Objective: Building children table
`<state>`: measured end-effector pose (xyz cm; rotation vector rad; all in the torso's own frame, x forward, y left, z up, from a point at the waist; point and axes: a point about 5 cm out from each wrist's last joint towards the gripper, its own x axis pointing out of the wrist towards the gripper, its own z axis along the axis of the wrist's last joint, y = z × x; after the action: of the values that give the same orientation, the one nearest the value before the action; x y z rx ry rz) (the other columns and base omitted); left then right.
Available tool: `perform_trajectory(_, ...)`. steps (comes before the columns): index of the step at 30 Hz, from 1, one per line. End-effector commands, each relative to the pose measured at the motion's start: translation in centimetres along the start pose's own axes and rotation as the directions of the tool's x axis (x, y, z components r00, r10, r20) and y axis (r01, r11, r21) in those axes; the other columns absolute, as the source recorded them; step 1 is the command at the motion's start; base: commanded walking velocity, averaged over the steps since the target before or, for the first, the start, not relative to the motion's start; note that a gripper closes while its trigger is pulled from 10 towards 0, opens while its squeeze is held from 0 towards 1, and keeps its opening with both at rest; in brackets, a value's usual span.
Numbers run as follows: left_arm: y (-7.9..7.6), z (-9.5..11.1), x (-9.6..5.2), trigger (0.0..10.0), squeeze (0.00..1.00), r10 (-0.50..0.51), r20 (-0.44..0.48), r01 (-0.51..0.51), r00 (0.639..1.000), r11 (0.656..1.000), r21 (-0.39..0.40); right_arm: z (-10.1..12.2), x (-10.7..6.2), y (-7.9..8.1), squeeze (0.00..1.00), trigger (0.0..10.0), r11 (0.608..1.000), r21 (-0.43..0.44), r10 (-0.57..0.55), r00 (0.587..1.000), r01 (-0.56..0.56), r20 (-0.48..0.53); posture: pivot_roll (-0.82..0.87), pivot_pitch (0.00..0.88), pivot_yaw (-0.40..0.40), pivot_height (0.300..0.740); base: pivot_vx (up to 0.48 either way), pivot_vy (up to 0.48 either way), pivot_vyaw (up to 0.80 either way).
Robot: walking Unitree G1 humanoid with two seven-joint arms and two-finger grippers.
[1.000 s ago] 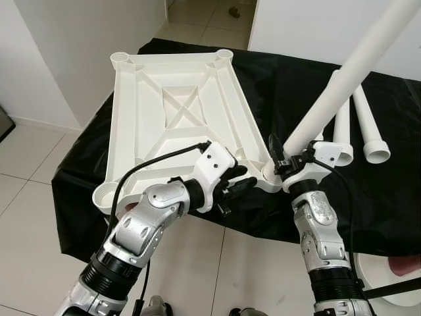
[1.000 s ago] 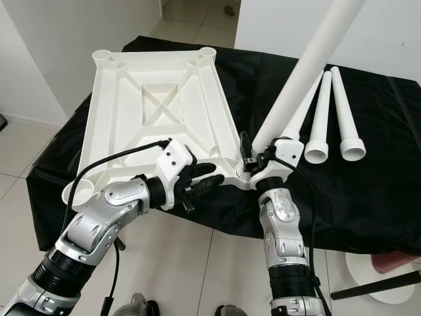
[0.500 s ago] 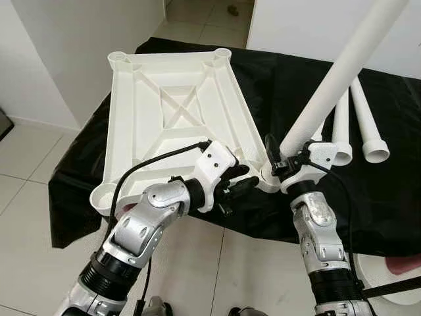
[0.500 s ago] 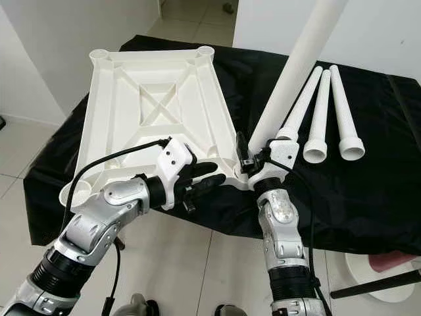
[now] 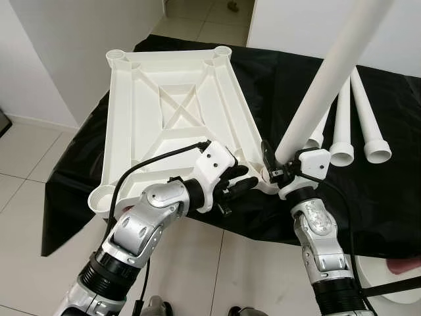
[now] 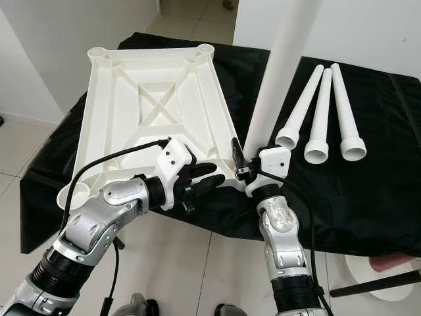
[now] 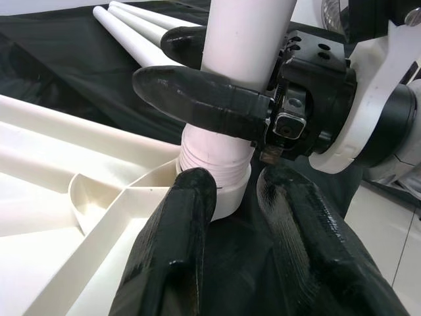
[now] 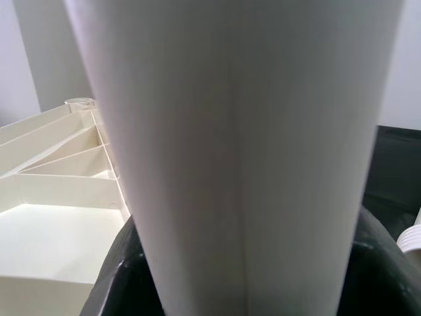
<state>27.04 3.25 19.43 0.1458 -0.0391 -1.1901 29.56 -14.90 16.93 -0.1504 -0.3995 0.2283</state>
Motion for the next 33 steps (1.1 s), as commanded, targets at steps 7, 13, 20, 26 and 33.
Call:
perform_trajectory(7, -0.3, 0.0, -0.1, 10.0, 0.0, -0.036, -0.006, 0.036, 0.999, 0.999, -0.001, -2.5, -0.6, -0.2, 0.0, 10.0, 0.993, 0.103, -0.043, 0.987, 0.059, -0.157, 0.05, 0.142, 0.002, 0.74, 0.0, 0.0, 0.0)
perform_trajectory(13, -0.2, 0.1, -0.2, 10.0, 0.0, -0.033, -0.006, 0.033, 0.999, 0.999, 0.0, -3.0, -0.3, -0.4, 0.0, 10.0, 0.982, 0.158, -0.064, 0.975, 0.099, -0.211, 0.06, 0.141, 0.003, 0.74, 0.0, 0.0, 0.0)
perform_trajectory(20, -0.1, 0.2, -0.2, 10.0, 0.0, -0.029, -0.005, 0.029, 1.0, 1.0, 0.001, -3.1, 0.0, -0.5, 0.0, 10.0, 0.972, 0.207, -0.058, 0.967, 0.112, -0.248, 0.06, 0.141, 0.002, 0.74, 0.0, 0.0, 0.0)
perform_trajectory(26, -0.1, 0.2, -0.2, 10.0, 0.0, -0.025, -0.003, 0.025, 1.0, 1.0, 0.001, -3.5, -0.2, -0.7, 0.0, 10.0, 0.969, 0.211, -0.069, 0.96, 0.13, -0.271, 0.06, 0.139, -0.002, 0.74, 0.0, 0.0, 0.0)
perform_trajectory(33, -0.2, 0.2, -0.3, 10.0, 0.0, -0.022, -0.005, 0.022, 1.0, 1.0, -0.003, -3.5, -0.5, -0.2, 0.0, 10.0, 0.972, 0.186, -0.089, 0.958, 0.143, -0.274, 0.06, 0.142, -0.006, 0.74, 0.0, 0.0, 0.0)
